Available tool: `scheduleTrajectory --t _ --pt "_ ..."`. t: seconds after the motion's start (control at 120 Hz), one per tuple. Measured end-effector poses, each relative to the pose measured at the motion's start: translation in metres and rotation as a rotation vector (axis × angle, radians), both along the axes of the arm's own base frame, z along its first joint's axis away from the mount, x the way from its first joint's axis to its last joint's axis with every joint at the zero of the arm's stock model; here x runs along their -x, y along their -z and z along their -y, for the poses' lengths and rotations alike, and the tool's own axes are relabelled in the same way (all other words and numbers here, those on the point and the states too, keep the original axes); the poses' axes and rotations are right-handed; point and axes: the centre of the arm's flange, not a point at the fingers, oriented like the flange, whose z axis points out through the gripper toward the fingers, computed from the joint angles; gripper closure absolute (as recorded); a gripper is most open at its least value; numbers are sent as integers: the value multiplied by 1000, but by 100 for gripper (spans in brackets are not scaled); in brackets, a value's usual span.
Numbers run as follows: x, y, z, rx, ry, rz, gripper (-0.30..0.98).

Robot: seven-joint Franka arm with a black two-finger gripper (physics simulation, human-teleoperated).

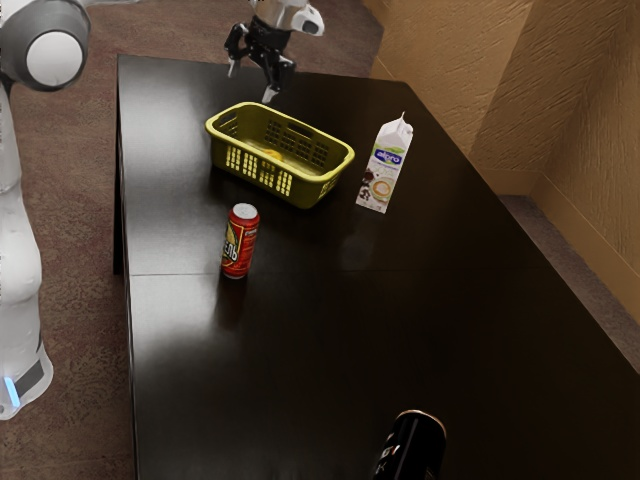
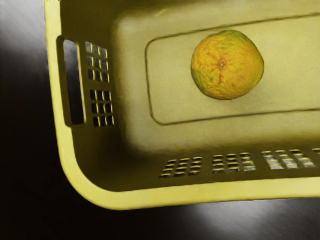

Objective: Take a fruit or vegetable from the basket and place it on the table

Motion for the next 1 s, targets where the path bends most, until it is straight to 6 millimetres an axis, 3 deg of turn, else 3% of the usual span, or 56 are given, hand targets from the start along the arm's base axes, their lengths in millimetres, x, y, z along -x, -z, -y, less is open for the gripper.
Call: scheduleTrajectory --t 0.083,0.325,0.45,0.667,1.0 --pt "-14 12 5 1 -12 17 0" --pt "-61 43 52 8 27 62 0" --pt "-75 57 76 19 47 82 0" --pt "-89 58 107 21 70 114 0" --pt "-88 51 129 17 81 140 0"
